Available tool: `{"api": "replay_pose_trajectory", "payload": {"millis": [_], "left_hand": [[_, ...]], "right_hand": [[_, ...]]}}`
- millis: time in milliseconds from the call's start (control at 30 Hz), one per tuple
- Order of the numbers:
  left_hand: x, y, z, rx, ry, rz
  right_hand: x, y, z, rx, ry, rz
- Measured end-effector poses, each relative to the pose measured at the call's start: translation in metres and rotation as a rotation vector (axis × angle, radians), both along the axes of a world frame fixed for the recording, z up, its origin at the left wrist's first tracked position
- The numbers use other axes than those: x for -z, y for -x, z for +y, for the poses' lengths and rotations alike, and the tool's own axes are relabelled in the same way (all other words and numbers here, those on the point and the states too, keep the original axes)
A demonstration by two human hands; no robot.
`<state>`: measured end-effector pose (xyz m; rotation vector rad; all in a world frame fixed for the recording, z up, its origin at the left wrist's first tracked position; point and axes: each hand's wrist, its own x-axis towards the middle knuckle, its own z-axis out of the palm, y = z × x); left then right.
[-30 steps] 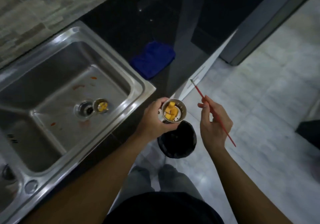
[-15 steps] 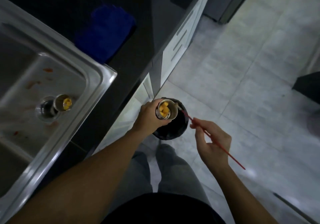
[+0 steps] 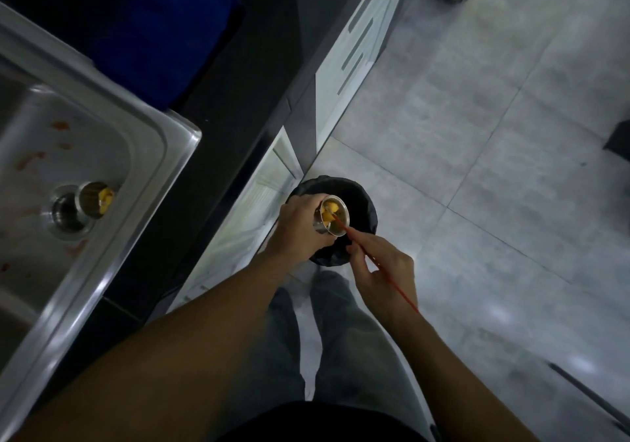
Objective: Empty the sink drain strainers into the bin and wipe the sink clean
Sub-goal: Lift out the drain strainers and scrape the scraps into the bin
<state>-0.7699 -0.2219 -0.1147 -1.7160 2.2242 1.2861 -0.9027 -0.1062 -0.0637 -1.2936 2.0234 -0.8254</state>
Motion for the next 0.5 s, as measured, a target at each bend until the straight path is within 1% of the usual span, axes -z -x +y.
{"api": "replay_pose_trajectory", "payload": {"millis": [267,500], "left_hand": [[0.019,-0.003,-0.013,0.037,0.015,-0.07],[0.028,-0.002,-0.02,0.082,0.031,-0.12]], "right_hand": [[0.032,0.003,-0.007,0.018,-0.075,-0.001],[0.049,0.002,-0.009,0.1,-0.026,-0.011]]}}
